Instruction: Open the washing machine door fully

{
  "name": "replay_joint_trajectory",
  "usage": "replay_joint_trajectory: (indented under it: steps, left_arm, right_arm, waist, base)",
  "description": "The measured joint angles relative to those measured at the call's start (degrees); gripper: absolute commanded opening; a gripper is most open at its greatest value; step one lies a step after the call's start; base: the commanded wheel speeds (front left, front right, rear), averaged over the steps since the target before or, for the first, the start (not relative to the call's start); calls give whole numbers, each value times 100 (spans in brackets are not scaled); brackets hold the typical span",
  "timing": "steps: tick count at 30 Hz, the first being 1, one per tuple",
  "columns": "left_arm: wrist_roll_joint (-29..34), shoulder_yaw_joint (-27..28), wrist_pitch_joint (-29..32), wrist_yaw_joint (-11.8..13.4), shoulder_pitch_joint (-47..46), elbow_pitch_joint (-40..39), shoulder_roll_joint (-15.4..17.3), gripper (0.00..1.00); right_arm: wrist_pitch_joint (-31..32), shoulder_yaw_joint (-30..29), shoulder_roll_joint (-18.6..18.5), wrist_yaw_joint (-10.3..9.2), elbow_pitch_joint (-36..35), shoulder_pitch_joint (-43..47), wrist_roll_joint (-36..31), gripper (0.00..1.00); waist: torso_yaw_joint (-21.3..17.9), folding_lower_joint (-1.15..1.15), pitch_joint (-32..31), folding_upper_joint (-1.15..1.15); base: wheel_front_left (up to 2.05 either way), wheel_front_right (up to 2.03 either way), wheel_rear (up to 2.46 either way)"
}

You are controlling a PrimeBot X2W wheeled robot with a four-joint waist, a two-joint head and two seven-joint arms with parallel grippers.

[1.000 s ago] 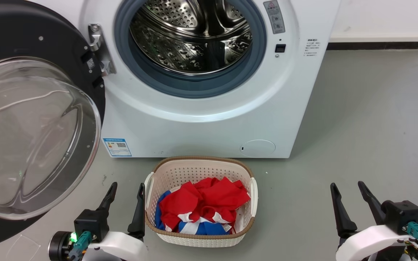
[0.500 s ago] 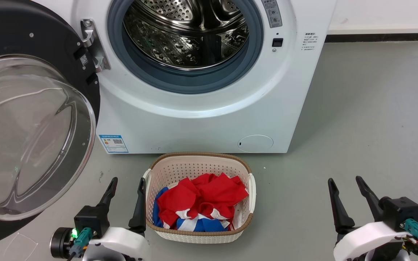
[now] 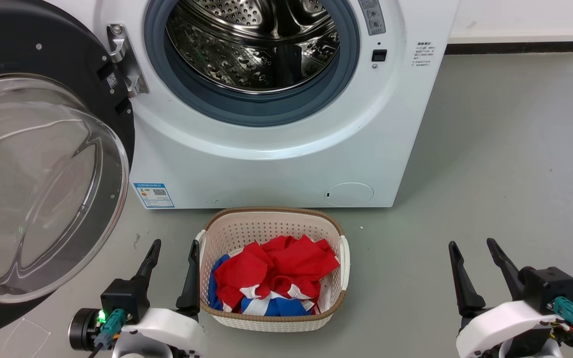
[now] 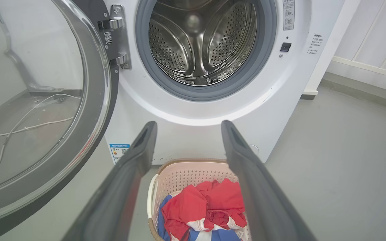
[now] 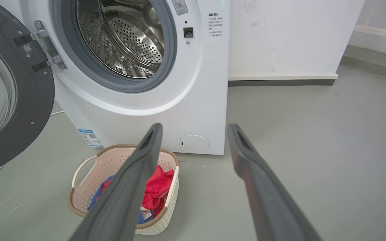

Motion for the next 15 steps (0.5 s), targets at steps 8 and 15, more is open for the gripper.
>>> replay_joint_trajectory:
  steps: [8,15]
  left_arm:
    - [1,13,-3,-1,-6,14,-8,0]
    - [-277,24,111,-41,151,225,-67,0]
  right_arm:
    - [-7,0,1,0,63,-1,2,0]
    - [27,3,1,0,304,151,315,0]
  waist:
    - [1,0,-8,0]
    - [3,0,-15,0]
  base:
    - [0,0,0]
    - [0,0,0]
